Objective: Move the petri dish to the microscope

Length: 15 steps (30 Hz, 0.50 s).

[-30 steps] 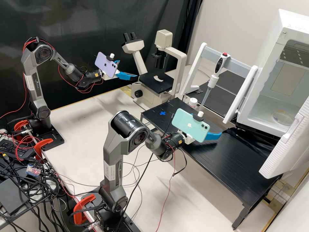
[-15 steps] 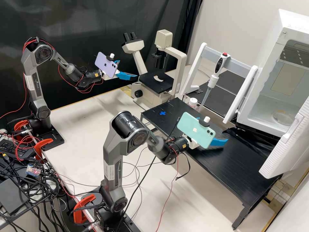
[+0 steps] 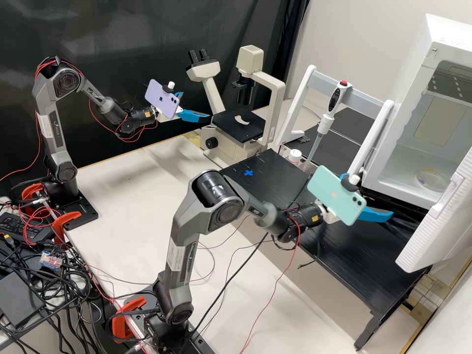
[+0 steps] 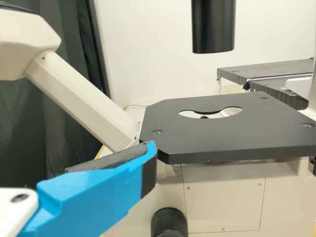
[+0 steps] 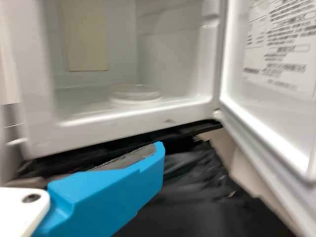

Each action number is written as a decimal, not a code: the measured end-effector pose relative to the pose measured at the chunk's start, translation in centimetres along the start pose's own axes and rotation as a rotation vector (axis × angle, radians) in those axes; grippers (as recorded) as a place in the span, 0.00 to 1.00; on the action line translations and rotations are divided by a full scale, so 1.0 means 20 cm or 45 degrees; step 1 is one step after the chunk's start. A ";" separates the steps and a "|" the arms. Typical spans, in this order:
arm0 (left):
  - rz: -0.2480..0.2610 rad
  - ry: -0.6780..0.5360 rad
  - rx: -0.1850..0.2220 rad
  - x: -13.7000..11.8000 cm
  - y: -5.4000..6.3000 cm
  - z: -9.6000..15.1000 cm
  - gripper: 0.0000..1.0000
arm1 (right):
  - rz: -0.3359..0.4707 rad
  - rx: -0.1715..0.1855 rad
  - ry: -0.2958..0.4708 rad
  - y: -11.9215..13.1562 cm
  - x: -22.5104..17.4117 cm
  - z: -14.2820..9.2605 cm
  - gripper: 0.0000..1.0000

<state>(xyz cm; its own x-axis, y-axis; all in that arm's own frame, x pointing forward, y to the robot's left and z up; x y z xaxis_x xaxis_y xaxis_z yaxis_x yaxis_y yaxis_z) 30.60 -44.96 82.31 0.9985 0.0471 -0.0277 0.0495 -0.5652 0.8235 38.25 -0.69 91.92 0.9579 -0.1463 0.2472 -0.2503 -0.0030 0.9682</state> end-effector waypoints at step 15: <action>0.000 0.000 0.000 0.00 0.00 0.00 1.00 | 0.116 -0.027 -0.108 0.14 0.40 0.01 1.00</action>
<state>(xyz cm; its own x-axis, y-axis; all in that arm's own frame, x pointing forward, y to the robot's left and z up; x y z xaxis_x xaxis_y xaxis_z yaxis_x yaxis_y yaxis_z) 30.60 -44.96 82.31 0.9985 0.0471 -0.0277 0.0495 -0.5652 0.8235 45.17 -2.03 96.51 0.9157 -0.2280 0.3309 -0.3319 0.0349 0.9427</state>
